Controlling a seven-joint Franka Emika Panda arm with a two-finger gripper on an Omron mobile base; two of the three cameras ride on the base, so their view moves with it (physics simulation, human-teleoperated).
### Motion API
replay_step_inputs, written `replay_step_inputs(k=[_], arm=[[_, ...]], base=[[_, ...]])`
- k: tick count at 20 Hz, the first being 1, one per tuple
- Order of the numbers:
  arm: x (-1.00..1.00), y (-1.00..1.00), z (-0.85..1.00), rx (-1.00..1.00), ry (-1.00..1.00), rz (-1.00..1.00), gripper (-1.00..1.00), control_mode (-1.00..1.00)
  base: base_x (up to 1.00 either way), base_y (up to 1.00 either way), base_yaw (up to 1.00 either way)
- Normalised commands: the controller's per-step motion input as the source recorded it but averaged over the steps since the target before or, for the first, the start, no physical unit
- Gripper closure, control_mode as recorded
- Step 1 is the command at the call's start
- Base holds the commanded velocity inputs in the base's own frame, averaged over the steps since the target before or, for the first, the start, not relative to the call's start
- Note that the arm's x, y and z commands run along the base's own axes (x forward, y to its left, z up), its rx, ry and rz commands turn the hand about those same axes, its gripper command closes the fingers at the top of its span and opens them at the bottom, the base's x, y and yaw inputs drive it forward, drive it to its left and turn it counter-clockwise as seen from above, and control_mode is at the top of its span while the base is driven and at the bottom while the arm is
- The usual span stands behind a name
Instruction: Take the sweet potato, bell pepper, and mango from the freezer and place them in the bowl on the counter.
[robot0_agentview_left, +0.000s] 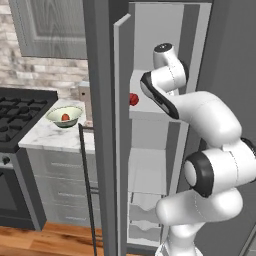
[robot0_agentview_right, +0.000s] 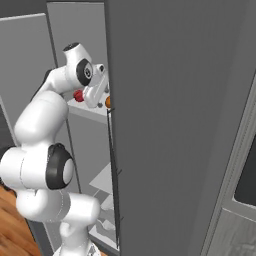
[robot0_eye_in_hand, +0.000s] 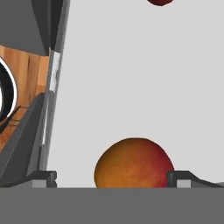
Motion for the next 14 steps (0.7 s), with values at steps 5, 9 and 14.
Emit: replay_step_inputs(k=[5, 9, 14], arm=[[0.1, -0.01, -0.1, 0.0, 0.0, 0.0, -1.0, -1.0], [0.03, -0.04, -0.14, 0.0, 0.0, 0.0, -1.0, -1.0], [0.23, -0.13, -0.13, 0.0, 0.0, 0.0, -1.0, -1.0]], base=[[0.0, 0.0, 0.0], [0.0, 0.0, 0.0], [0.0, 0.0, 0.0]])
